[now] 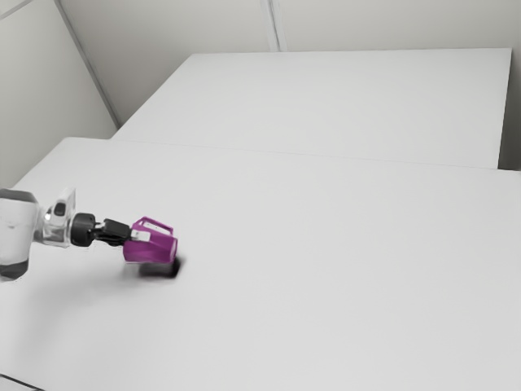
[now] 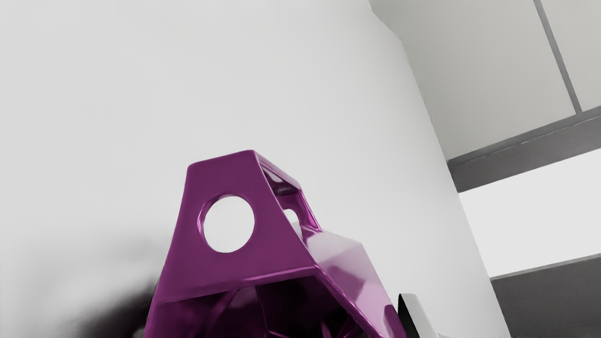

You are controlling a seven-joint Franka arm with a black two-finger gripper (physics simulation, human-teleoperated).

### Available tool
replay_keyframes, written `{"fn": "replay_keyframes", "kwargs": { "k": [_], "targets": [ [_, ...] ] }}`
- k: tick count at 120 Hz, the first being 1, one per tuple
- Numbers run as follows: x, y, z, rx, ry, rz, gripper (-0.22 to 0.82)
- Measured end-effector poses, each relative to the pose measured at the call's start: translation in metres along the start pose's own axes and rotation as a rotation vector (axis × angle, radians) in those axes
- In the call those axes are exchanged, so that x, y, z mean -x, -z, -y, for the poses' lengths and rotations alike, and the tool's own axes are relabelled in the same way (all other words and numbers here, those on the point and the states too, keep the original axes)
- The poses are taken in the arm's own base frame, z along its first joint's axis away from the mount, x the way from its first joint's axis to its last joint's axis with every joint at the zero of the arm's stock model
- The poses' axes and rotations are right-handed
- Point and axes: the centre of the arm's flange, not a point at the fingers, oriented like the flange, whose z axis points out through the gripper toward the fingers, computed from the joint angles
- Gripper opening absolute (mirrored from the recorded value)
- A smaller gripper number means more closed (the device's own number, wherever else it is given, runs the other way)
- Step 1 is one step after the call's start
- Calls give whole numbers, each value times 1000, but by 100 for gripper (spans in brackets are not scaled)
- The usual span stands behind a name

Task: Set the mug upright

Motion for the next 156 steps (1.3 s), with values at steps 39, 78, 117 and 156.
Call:
{"fn": "replay_keyframes", "kwargs": {
  "k": [39, 78, 117, 156],
  "targets": [
    [-115, -45, -116, -491, -372, 534, -17],
    [-45, -89, -143, -879, -294, 715, -18],
    [-11, -114, -128, -1017, -54, 572, -18],
    [-7, -116, -125, -1064, 125, 448, 36]
  ]
}}
